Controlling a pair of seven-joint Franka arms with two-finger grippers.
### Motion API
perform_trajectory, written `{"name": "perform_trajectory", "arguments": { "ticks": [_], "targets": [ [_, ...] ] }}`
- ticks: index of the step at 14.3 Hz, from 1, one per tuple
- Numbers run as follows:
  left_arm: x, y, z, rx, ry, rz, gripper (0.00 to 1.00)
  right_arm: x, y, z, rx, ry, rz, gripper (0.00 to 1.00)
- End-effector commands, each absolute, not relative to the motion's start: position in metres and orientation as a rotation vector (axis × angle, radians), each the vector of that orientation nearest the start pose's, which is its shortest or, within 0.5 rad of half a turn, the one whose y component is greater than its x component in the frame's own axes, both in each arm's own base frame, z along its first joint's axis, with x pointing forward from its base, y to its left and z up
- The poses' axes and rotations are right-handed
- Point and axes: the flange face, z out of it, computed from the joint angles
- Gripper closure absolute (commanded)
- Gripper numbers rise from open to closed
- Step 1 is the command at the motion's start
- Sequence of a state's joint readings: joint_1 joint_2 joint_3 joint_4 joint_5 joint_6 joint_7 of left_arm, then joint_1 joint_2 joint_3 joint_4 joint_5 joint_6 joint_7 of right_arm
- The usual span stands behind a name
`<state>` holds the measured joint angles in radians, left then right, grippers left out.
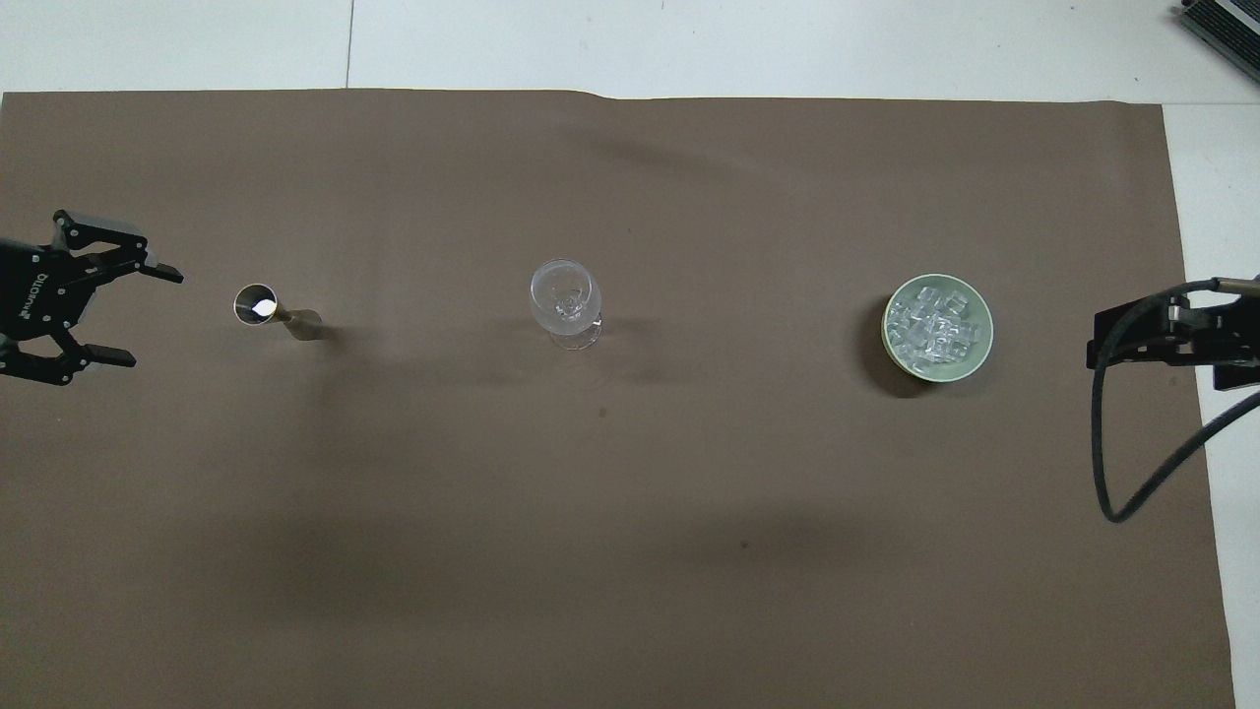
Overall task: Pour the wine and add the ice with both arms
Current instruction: 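Open the left gripper beside the small silver cup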
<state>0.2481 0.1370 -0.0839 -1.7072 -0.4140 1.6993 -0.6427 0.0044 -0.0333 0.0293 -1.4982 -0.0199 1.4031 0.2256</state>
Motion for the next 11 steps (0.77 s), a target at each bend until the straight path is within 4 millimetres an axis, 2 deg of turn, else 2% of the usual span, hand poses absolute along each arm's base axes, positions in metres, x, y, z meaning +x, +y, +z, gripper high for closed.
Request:
{"name": "perform_trajectory", "arguments": {
  "ticks": [1, 2, 4, 8, 11],
  "targets": [
    [0.592, 0.070, 0.472, -3.098, -1.606, 0.554, 0.00, 0.523, 0.011, 0.665, -3.136, 0.275, 0.089, 0.00],
    [0.593, 0.073, 0.463, -3.083, -1.671, 0.624, 0.00, 0.523, 0.011, 0.665, -3.136, 0.273, 0.089, 0.00],
    [0.592, 0.096, 0.441, -3.002, -1.833, 0.779, 0.00, 0.523, 0.011, 0.665, -3.136, 0.275, 0.089, 0.00],
    [0.584, 0.113, 0.415, -2.936, -1.919, 0.941, 0.00, 0.523, 0.011, 0.665, -3.136, 0.273, 0.089, 0.00],
    [0.576, 0.137, 0.405, -2.891, -2.015, 1.081, 0.00, 0.523, 0.011, 0.665, -3.136, 0.275, 0.089, 0.00]
  ]
}}
